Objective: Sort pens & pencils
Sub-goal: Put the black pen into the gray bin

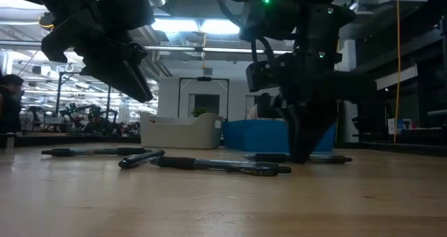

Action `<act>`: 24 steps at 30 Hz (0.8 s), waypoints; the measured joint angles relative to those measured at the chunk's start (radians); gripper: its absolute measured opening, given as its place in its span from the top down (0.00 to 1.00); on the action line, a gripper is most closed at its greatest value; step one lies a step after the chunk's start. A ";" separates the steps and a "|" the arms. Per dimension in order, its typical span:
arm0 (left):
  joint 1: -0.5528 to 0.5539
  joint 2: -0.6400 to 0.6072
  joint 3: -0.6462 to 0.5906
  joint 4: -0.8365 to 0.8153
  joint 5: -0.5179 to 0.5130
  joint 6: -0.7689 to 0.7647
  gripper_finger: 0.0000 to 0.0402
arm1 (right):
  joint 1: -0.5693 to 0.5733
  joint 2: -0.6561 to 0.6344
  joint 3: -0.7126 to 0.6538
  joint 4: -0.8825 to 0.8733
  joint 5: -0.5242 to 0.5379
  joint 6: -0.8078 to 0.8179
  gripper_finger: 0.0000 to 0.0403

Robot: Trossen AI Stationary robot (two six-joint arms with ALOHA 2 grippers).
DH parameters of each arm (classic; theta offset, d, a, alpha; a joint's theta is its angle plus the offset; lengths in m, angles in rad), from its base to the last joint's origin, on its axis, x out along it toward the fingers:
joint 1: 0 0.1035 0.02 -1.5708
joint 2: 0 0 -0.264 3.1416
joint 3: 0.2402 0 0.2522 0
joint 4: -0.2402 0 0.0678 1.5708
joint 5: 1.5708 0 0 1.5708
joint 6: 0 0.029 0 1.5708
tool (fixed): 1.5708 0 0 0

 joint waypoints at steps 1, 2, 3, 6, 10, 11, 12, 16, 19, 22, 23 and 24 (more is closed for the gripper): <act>-0.001 0.000 0.000 0.004 -0.016 0.012 0.73 | -0.005 0.000 0.000 0.000 -0.016 0.000 0.88; -0.001 0.000 0.000 0.011 -0.037 0.019 0.73 | -0.011 0.000 0.000 0.000 -0.029 0.000 0.90; -0.001 0.000 0.000 0.019 -0.057 0.020 0.73 | -0.015 0.000 0.000 0.000 -0.038 0.000 0.92; -0.001 0.000 0.000 0.046 -0.088 0.036 0.73 | -0.027 0.000 0.000 0.000 -0.059 -0.003 0.92; -0.005 0.000 -0.001 0.096 -0.092 0.070 0.73 | -0.034 0.000 -0.002 0.002 -0.063 -0.019 0.92; -0.007 0.000 -0.001 0.110 -0.092 0.075 0.73 | -0.035 0.000 -0.002 0.002 -0.065 -0.022 0.92; -0.009 0.000 -0.001 0.122 -0.093 0.076 0.73 | -0.035 0.000 -0.002 0.002 -0.066 -0.023 0.92; -0.010 -0.003 -0.015 0.191 -0.094 0.120 0.73 | -0.035 0.000 -0.002 0.002 -0.065 -0.024 0.92; -0.010 -0.030 -0.067 0.300 -0.094 0.149 0.73 | -0.035 0.000 -0.002 0.003 -0.064 -0.028 0.92; -0.009 -0.091 -0.147 0.404 -0.092 0.154 0.73 | -0.035 0.000 -0.002 0.003 -0.063 -0.041 0.92; -0.009 -0.120 -0.178 0.436 -0.087 0.153 0.73 | -0.035 0.000 -0.002 0.004 -0.063 -0.045 0.92; -0.009 -0.147 -0.206 0.471 -0.081 0.154 0.73 | -0.035 0.000 -0.002 0.006 -0.066 -0.049 0.92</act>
